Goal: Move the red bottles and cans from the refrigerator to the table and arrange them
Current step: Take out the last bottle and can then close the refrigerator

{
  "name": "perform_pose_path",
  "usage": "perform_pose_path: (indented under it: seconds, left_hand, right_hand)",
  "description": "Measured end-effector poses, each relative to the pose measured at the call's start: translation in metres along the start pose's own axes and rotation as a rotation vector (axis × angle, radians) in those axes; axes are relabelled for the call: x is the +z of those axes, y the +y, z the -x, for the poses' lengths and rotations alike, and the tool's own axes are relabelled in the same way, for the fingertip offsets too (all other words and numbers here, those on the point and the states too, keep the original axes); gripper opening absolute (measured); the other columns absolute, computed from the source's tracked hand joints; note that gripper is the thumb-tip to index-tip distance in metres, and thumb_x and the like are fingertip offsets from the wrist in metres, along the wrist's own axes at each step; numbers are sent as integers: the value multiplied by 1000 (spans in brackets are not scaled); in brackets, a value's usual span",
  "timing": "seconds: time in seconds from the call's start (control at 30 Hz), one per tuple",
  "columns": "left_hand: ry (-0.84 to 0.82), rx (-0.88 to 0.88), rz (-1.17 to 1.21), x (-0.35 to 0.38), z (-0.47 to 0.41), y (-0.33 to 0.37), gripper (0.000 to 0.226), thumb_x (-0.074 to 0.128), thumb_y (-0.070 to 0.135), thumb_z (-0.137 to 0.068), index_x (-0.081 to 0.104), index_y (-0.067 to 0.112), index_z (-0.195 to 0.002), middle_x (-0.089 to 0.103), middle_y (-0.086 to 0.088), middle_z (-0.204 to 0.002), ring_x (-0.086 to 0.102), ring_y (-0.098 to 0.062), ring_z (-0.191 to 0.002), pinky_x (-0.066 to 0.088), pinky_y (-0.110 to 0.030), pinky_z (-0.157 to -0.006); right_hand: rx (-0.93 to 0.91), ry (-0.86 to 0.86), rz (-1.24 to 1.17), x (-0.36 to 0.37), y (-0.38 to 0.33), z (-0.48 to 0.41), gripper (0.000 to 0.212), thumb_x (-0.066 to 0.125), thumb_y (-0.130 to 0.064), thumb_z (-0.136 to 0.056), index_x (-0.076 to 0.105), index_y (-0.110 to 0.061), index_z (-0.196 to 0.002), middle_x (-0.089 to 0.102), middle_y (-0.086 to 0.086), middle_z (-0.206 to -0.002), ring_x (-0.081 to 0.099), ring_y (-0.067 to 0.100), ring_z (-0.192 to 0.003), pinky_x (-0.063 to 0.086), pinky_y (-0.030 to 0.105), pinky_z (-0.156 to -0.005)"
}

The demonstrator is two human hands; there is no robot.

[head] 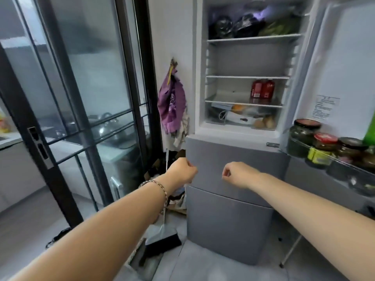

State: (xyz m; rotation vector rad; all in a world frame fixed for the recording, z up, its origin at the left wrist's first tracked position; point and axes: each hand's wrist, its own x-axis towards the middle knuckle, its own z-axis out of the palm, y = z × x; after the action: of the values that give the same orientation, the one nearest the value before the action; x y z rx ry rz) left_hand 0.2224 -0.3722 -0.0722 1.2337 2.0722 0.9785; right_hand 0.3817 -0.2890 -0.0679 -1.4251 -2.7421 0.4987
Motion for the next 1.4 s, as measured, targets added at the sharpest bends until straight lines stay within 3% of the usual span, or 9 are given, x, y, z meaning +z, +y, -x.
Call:
perform_pose_path:
  seconds: [0.17,0.43,0.6,0.7,0.8,0.93,1.1,1.2,1.4]
  left_hand:
    - [-45,43,-68,7,-110,37,21,48,9,-85,47,12,-64,60,-14,-73,56,-26,-67,39,-24,-55]
    - [-56,188,-27,15,-270,118,16,47,11,-87,51,14,-72,61,-11,-80,62,-22,-66,43,-26,-61]
    - [-46,293,23,28,-367,154,14,46,10,-88,56,10,-78,62,-9,-76,63,-25,-72,46,-25,-60]
    - [-55,343,68,45,-429,171,12,49,11,-89,55,12,-78,61,-7,-71,59,-19,-60,49,-26,-58]
    - [-97,386,140,71,-488,187,4,52,12,-88,55,13,-87,61,-7,-77,64,-27,-76,51,-32,-69]
    - [-185,450,163,106,-545,224,11,52,5,-88,50,14,-92,52,0,-70,52,-17,-63,43,-18,-50]
    - [-209,472,81,154,-609,258,44,66,24,-83,49,11,-121,58,-6,-107,56,-24,-101,45,-30,-91]
    - [-204,464,51,173,-632,267,50,66,20,-84,47,5,-128,55,-11,-128,54,-26,-115,39,-22,-84]
    - [-173,365,127,214,-682,294,57,73,15,-79,43,10,-128,56,-7,-126,56,-21,-109,41,-21,-82]
  right_hand:
    - [59,53,12,-39,39,-95,22,54,-25,-90,65,-12,-103,65,8,-112,61,25,-102,50,37,-91]
    - [147,246,2,-119,73,-236,23,52,-27,-88,66,-15,-102,66,7,-107,62,25,-96,49,33,-79]
    - [226,394,-84,-155,108,-308,15,53,-24,-86,63,-19,-76,69,8,-97,63,27,-90,50,31,-73]
    - [298,518,-187,-171,141,-345,9,56,-26,-86,64,-22,-85,68,5,-104,62,26,-97,51,35,-82]
    - [389,682,-251,-178,177,-387,20,59,-24,-87,64,-19,-105,66,5,-113,60,25,-104,47,32,-85]
    - [520,814,-300,-195,222,-434,40,61,-21,-85,57,-8,-122,60,13,-122,57,29,-111,46,35,-96]
    - [633,812,-332,-203,274,-485,38,65,-20,-83,60,-2,-116,59,19,-120,58,33,-109,47,36,-91]
    - [627,785,-333,-209,291,-508,35,65,-18,-83,63,1,-112,62,22,-117,59,34,-109,46,33,-88]
    - [583,709,-371,-228,334,-570,48,68,-30,-82,57,-11,-125,59,12,-128,57,26,-116,43,27,-92]
